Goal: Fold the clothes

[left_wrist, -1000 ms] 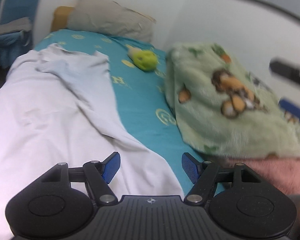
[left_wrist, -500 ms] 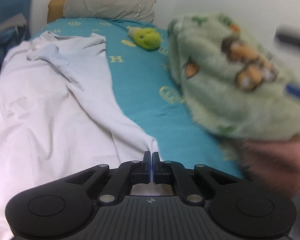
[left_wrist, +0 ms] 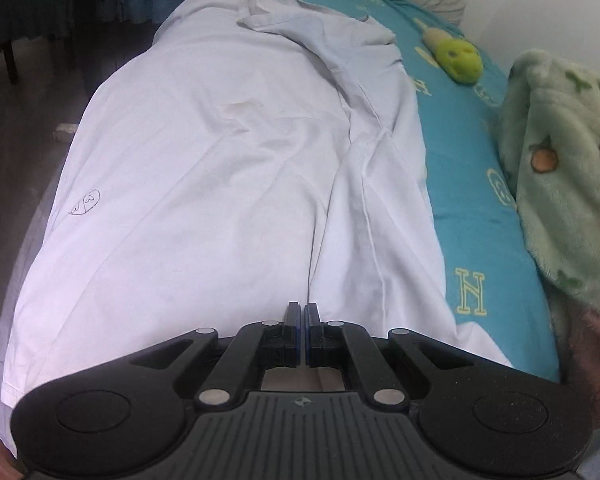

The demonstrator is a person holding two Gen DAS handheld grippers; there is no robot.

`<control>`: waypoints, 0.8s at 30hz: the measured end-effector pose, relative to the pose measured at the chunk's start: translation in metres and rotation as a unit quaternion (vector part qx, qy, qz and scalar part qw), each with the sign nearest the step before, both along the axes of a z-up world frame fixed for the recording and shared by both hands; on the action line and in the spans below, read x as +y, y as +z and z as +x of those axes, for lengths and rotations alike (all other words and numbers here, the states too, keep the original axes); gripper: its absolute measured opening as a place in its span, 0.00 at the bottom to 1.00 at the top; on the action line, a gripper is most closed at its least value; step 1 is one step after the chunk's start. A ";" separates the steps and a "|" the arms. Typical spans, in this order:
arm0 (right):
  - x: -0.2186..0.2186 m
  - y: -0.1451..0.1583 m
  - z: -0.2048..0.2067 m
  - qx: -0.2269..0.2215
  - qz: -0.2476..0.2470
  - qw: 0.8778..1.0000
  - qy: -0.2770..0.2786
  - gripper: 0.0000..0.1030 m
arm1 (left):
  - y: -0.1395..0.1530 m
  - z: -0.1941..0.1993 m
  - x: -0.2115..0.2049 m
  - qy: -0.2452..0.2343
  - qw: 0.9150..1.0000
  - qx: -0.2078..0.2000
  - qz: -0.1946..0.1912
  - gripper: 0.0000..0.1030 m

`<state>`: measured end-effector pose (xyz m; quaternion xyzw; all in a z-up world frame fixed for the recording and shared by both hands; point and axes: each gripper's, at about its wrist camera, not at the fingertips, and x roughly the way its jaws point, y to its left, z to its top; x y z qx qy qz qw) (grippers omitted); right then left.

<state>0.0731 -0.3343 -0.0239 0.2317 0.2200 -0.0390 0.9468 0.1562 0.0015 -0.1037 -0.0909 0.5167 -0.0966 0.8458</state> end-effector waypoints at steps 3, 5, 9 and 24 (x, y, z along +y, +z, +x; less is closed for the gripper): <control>0.002 -0.002 0.002 0.010 -0.001 1.000 0.006 0.89 | 0.012 -0.009 -0.003 -0.011 0.999 -0.026 -0.015 0.20; 0.002 -0.003 0.003 0.013 0.000 1.000 0.008 0.90 | 0.022 -0.015 -0.006 -0.018 0.998 -0.046 -0.029 0.38; 0.003 -0.005 0.005 0.021 0.005 1.000 0.012 0.89 | 0.036 -0.030 -0.025 -0.038 0.996 -0.072 -0.049 0.47; 0.018 -0.011 0.018 0.040 -0.020 0.999 0.026 0.89 | 0.005 -0.045 -0.112 -0.100 0.988 -0.110 0.047 0.45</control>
